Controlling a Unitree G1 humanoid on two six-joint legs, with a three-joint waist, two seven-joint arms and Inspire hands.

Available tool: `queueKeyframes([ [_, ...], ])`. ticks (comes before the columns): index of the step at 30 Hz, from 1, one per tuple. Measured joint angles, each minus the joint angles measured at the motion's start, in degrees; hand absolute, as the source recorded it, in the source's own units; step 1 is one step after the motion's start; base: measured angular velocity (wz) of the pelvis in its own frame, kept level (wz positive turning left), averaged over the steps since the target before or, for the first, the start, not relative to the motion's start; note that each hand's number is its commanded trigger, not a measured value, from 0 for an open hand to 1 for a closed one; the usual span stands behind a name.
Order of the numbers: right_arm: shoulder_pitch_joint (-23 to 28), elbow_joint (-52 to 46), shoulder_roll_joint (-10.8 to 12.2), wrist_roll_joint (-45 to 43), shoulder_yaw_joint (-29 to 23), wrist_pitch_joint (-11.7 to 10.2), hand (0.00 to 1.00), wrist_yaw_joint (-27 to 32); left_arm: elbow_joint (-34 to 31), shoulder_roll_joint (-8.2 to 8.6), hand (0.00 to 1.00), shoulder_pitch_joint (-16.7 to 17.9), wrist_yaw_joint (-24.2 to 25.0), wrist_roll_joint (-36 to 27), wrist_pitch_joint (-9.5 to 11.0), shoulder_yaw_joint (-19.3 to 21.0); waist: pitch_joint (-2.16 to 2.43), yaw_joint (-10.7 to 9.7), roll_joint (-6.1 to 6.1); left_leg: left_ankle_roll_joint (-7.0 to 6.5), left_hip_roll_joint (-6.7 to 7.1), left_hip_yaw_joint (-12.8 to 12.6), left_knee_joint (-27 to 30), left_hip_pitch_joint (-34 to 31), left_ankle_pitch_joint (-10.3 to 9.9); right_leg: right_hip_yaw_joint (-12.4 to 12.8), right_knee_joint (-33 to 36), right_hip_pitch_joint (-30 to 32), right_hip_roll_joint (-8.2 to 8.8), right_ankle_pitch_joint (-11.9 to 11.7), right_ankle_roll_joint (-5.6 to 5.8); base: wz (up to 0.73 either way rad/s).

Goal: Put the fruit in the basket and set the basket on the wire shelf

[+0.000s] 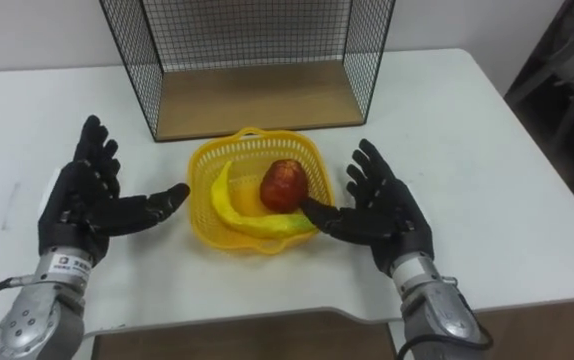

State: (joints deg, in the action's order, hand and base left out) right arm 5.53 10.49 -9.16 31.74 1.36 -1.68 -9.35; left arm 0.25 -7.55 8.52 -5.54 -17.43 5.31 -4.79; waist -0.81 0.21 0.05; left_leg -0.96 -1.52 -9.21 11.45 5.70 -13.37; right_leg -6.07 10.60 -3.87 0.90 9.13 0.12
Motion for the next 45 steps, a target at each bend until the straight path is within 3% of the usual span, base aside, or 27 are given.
queueKeyframes([
  [8,0.00,0.00,0.02,4.16,0.30,0.00,0.00,0.11,2.01,0.41,0.00,0.00,0.76,-1.16,-0.43,-0.42,0.14,-0.04,-0.27,0.00,-0.11,-0.99,0.02,-0.04,0.00,0.72,0.15,0.75,-0.09,-0.01,-0.01,-0.05],
  [18,-0.95,0.00,0.76,3.29,1.84,-0.01,0.00,1.15,4.75,1.43,0.00,0.02,2.70,-3.17,-0.52,-2.56,0.24,0.07,-0.82,-0.06,-0.16,-1.26,0.25,-0.32,0.04,0.71,0.25,0.76,-0.04,-0.29,-0.02,-0.02],
  [29,-2.73,0.13,0.94,1.75,4.12,-0.22,0.00,1.08,6.39,1.31,0.00,0.02,4.07,-3.27,-0.40,-3.89,0.14,0.27,-1.06,-0.06,-0.20,-0.97,0.18,-0.39,0.04,0.81,0.17,0.80,-0.13,-0.32,-0.03,0.00],
  [34,-5.20,4.73,1.91,1.07,5.29,-0.17,0.00,1.05,6.42,1.66,0.00,-0.40,4.10,-3.45,-0.31,-4.55,-0.17,0.22,-1.52,-0.07,-0.12,-0.72,0.15,-0.54,0.04,0.78,0.17,0.92,-0.12,-0.32,-0.02,0.01],
  [39,-5.84,4.85,1.98,0.90,6.46,-0.10,0.00,0.82,6.41,2.08,0.00,-0.75,4.61,-6.84,-0.34,-4.97,-0.13,0.15,-1.34,-0.08,-0.01,0.16,0.19,-0.98,0.04,0.06,0.03,0.91,-0.05,-0.35,0.02,0.08],
  [45,-6.12,4.89,2.04,0.39,7.91,-0.10,0.00,0.46,6.41,2.40,0.00,-0.74,4.71,-6.63,-0.35,-5.68,-0.04,0.08,-0.88,-0.12,0.06,0.29,0.23,-0.99,0.07,-0.05,0.02,0.85,0.01,-0.34,0.03,0.00],
])
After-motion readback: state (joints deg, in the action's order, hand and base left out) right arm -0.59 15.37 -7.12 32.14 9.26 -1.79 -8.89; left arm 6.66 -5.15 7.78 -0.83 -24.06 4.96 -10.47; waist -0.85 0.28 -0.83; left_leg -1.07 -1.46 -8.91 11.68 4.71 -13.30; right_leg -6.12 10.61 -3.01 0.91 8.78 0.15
